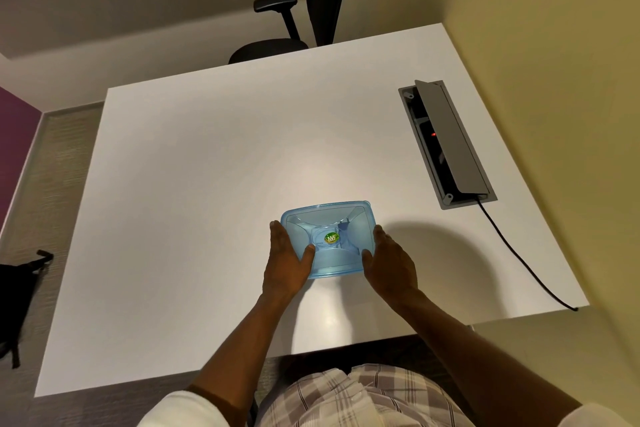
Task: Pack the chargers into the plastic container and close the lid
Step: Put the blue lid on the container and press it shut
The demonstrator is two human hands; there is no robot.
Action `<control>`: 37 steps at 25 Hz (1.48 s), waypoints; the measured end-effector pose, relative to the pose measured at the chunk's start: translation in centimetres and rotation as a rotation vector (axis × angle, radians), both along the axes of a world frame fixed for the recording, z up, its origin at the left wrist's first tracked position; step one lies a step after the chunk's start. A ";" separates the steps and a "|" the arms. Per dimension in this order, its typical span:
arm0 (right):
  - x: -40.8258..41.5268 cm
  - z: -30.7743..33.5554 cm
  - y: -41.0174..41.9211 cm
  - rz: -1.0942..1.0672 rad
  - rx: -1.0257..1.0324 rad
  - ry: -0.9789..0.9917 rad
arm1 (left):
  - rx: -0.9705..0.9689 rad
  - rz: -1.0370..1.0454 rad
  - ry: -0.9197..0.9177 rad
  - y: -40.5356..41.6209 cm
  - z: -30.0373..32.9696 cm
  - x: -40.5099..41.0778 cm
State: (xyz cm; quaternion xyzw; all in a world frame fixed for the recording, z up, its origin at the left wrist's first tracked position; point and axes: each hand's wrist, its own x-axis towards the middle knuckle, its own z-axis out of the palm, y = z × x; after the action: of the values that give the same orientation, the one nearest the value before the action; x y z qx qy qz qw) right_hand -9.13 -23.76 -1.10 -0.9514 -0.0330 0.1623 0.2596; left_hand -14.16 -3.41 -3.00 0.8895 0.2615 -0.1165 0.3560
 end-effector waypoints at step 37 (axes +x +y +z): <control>1.5 -5.4 4.0 0.347 -0.119 -0.341 | 0.519 -0.372 -0.062 -0.4 -3.3 0.9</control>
State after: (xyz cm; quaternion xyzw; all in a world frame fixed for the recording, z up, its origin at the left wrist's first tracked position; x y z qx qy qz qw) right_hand -7.61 -19.78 -6.48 -0.9587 -0.2295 0.0432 0.1621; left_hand -13.22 -3.83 -6.27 0.9864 0.1043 -0.0817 0.0975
